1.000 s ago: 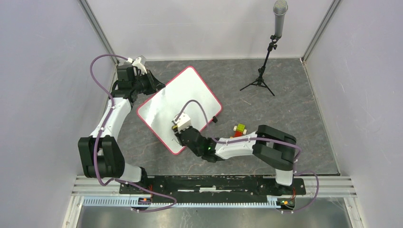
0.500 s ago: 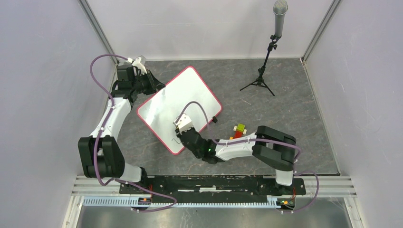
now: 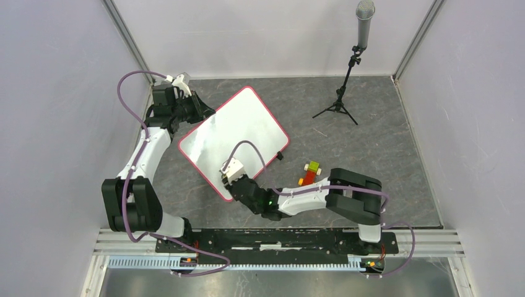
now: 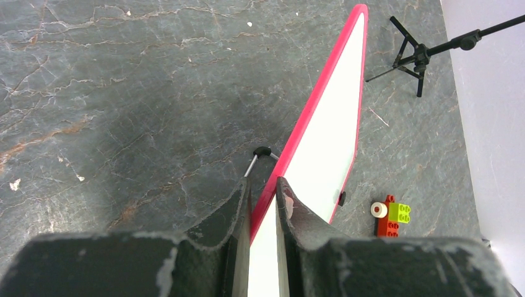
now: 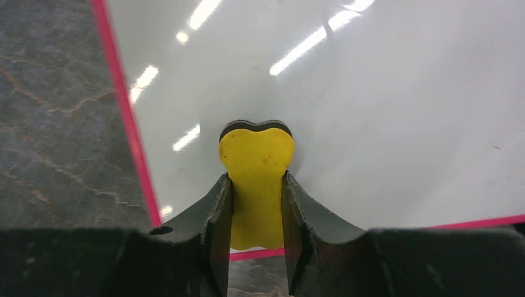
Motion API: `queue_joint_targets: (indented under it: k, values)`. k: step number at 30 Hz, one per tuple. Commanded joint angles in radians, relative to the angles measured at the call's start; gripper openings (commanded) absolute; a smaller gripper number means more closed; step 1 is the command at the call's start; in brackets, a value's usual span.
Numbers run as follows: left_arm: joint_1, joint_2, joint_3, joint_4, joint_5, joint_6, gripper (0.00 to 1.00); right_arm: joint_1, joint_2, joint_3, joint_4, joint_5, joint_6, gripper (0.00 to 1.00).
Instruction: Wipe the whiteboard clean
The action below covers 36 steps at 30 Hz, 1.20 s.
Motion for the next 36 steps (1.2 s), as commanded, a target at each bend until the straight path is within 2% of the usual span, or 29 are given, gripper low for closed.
queue_joint_targets:
  k: [1,6,13,18,21,24,30,36]
  values:
    - [-0.030,0.026,-0.057,-0.211,0.048,0.002,0.22,-0.125,-0.052,-0.095,-0.037,0.055,0.080,0.35]
    - [-0.030,0.025,-0.057,-0.212,0.050,0.002,0.22,-0.147,-0.067,-0.114,-0.051,0.070,0.100,0.35]
    - [-0.030,0.023,-0.057,-0.211,0.052,0.002,0.22,-0.035,-0.002,-0.017,-0.047,0.060,0.047,0.34]
    - [-0.030,0.024,-0.057,-0.211,0.049,0.002,0.22,0.030,0.025,-0.003,0.034,0.020,0.025,0.35]
    - [-0.030,0.025,-0.057,-0.211,0.049,0.002,0.22,0.030,0.016,-0.026,0.068,0.037,0.018,0.35]
    - [-0.029,0.025,-0.057,-0.211,0.048,0.002,0.22,0.016,-0.023,-0.089,0.116,0.119,0.002,0.36]
    - [-0.030,0.026,-0.057,-0.210,0.048,0.002,0.22,-0.093,-0.093,-0.215,0.158,0.187,0.066,0.36]
    - [-0.030,0.027,-0.057,-0.211,0.050,0.002,0.22,-0.053,-0.057,-0.148,0.164,0.164,-0.011,0.35]
